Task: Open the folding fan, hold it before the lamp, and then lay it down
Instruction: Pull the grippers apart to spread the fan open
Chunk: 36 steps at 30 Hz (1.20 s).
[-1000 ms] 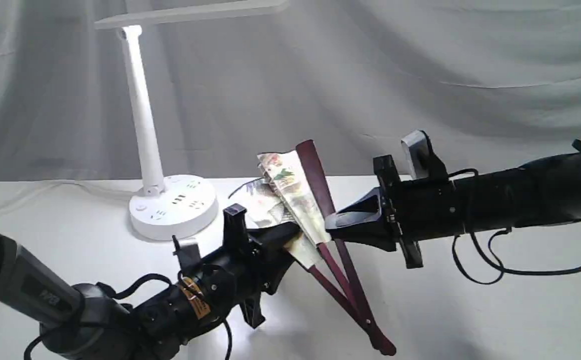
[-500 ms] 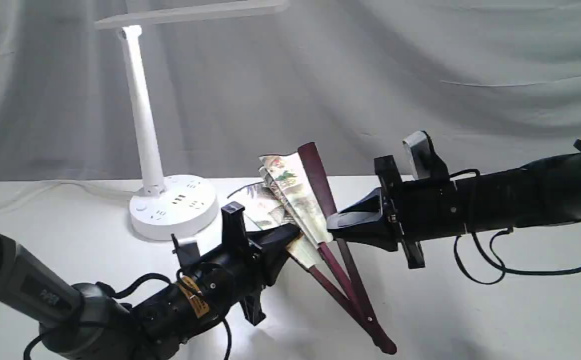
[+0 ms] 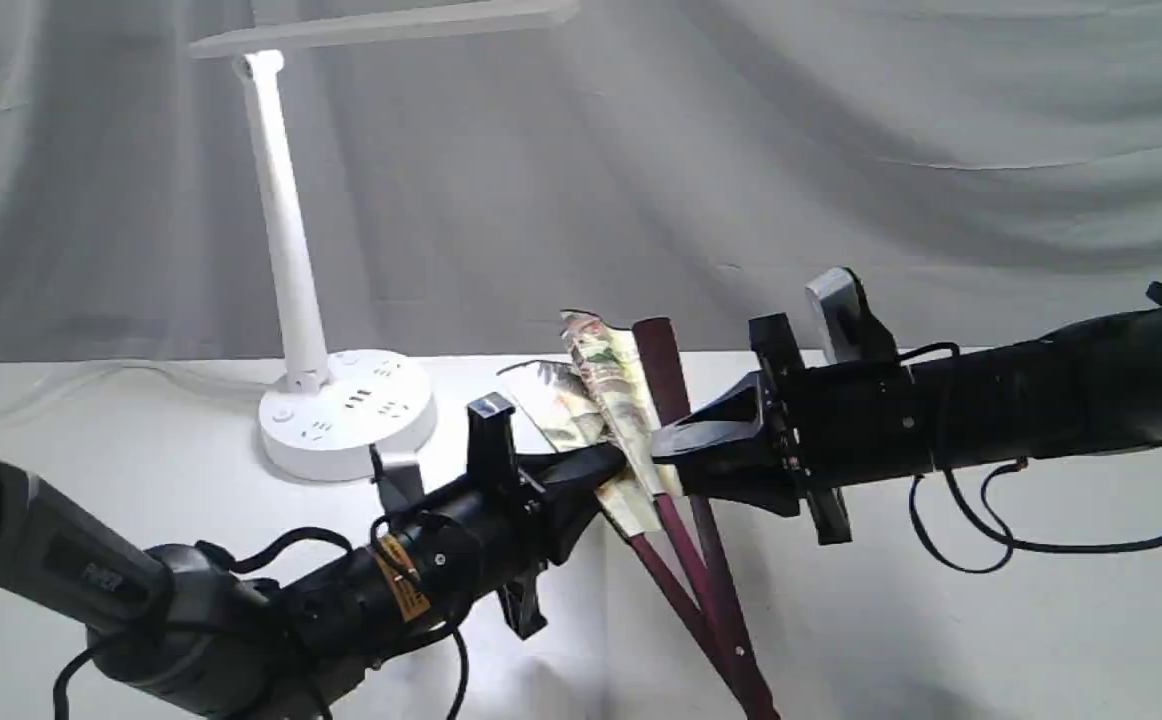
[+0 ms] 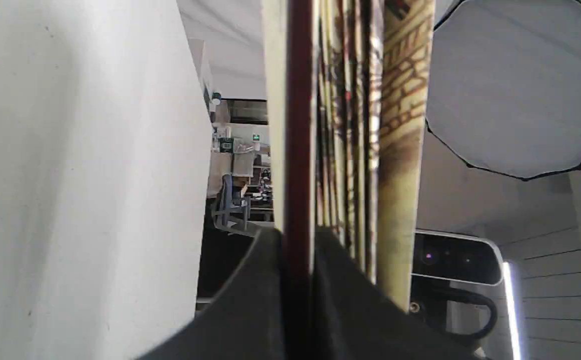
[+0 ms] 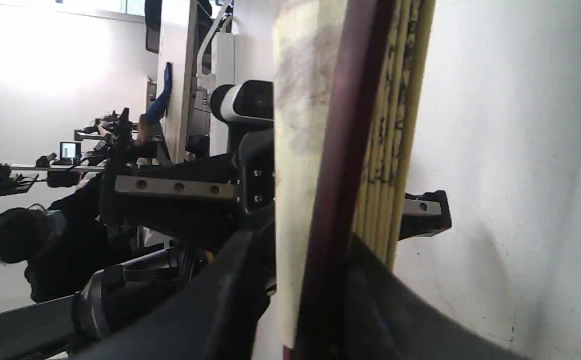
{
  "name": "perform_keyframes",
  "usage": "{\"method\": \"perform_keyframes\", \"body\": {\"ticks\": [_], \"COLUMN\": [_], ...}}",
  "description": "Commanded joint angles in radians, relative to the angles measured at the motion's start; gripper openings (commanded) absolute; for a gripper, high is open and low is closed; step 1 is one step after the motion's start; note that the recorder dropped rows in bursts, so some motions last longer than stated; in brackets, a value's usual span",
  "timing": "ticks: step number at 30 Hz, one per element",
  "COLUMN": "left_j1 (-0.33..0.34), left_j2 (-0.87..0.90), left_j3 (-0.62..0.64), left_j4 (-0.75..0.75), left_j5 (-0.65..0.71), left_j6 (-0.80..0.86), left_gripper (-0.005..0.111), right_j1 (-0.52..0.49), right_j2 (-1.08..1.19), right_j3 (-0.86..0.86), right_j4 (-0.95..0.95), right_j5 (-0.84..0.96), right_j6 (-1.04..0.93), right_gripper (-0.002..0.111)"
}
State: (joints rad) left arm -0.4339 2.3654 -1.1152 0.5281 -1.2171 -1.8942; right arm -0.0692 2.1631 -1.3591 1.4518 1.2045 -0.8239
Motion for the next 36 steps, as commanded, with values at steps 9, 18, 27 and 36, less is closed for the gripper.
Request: {"method": "perform_keyframes", "body": {"ticks": [9,18,27,36], "left_j1": [-0.006,-0.006,-0.006,-0.007], "left_j2": [-0.002,-0.010,-0.070,-0.097], "left_j3": [-0.007,-0.007,-0.005,-0.002], "left_j4": [0.085,0.081,0.050,0.043], "left_j5": [-0.004,-0.004,-0.004,-0.004], "left_j6": [-0.011,-0.014,-0.014,-0.038], "left_gripper": [0.000,0.000,0.000,0.000], "right_j1": [0.001,-0.001,-0.005,-0.094], "right_j2": [-0.006,-0.006,-0.006,-0.006], "right_j3": [-0.004,-0.004,-0.004,-0.004], "right_j4": [0.031,0.031,0.035,0.040], "right_j5": [0.017,0.017,0.017,0.017], "right_j6": [-0.012,-0.028,-0.028,-0.020], "right_gripper": [0.017,0.000,0.000,0.000]}}
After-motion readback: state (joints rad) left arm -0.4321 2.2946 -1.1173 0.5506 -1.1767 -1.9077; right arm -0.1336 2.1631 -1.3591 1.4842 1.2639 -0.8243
